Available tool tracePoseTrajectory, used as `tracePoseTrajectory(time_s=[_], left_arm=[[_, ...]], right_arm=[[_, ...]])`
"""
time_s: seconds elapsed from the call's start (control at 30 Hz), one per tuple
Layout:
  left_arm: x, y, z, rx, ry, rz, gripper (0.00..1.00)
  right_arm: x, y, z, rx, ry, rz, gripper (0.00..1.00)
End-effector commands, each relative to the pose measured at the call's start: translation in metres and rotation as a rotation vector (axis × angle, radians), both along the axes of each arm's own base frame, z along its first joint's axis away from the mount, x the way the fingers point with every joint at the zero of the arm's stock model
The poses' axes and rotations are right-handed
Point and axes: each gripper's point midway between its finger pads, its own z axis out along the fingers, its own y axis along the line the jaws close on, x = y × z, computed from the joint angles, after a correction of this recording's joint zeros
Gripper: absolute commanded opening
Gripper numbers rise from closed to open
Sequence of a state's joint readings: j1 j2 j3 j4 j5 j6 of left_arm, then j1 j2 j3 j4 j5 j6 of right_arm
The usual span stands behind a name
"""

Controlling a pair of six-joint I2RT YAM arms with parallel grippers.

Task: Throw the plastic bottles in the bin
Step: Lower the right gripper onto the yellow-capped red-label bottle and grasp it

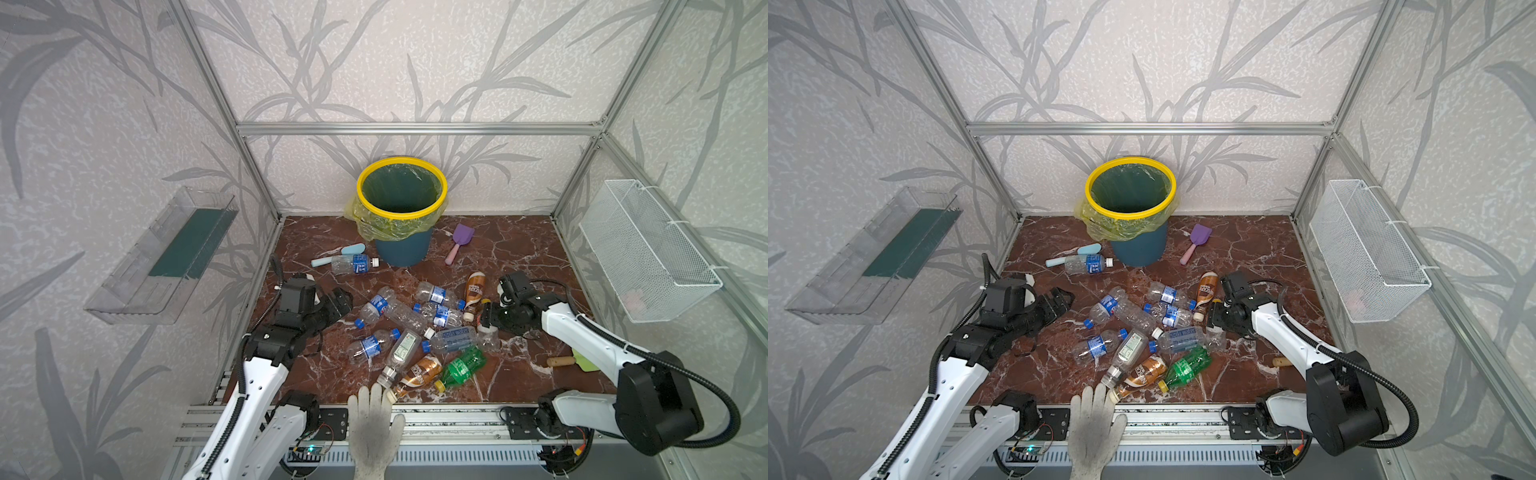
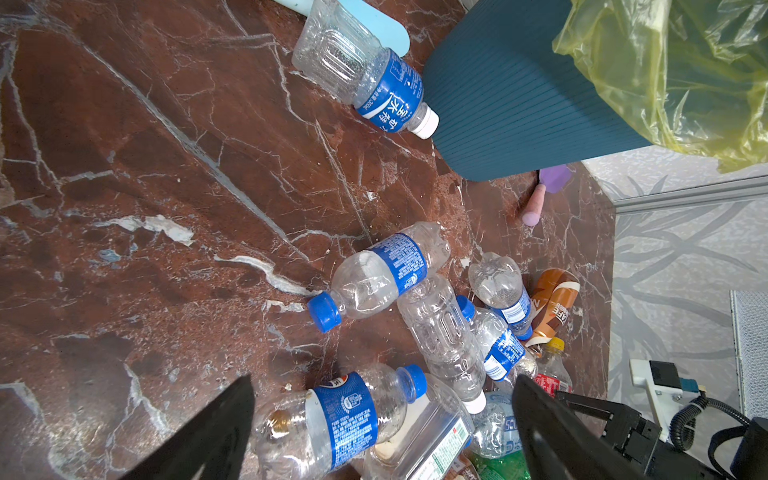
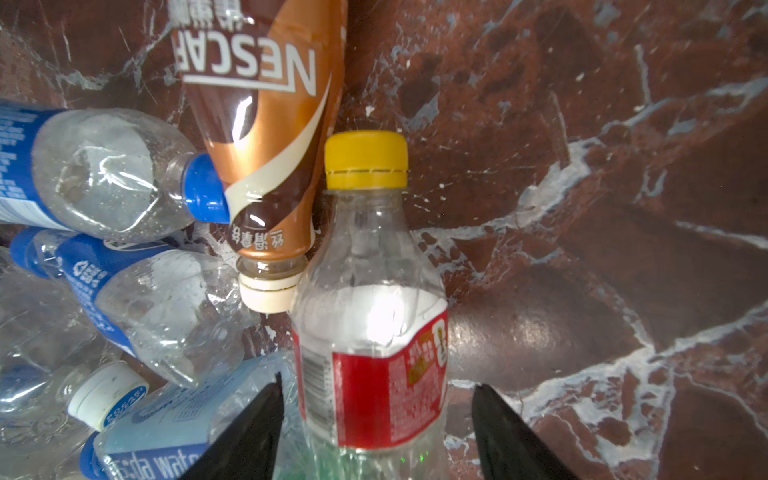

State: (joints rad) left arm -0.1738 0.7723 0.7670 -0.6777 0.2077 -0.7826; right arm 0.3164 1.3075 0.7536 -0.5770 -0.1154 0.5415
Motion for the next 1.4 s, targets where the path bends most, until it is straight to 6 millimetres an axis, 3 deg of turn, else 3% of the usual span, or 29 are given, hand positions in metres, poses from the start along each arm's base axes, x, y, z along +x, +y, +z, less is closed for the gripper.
tracePoseTrajectory(time_s=[0.0, 0.23, 0.63, 1.0, 1.2, 1.3, 1.37], left_arm=[[0.003, 0.000, 0.000, -0.006, -0.003, 0.006, 0.96], [0.002, -0.001, -0.002, -0.006, 0.005, 0.000, 0.96], [0.000, 0.001, -0.005, -0.001, 0.011, 0.008, 0.96], [-0.001, 0.000, -0.008, -0.008, 0.018, 0.006, 0.96], [-0.002, 0.000, -0.009, -0.006, 0.022, 0.005, 0.96], [-0.003, 0.000, -0.007, -0.008, 0.019, 0.005, 0.96], [-0.002, 0.001, -0.005, -0.006, 0.011, 0.008, 0.96]], right_arm=[[0.003, 0.002, 0.000, 0.000, 0.021, 0.026, 0.71], [-0.001, 0.000, -0.015, -0.018, 0.077, 0.026, 0.70], [-0.022, -0.006, -0.018, -0.011, 0.135, 0.008, 0.56], [-0.038, -0.002, 0.016, 0.073, 0.065, 0.005, 0.54], [-0.035, 0.011, 0.043, 0.162, -0.015, 0.029, 0.54], [-0.023, 0.024, 0.069, 0.235, -0.096, 0.054, 0.53], [-0.002, 0.037, 0.102, 0.284, -0.210, 0.072, 0.53]])
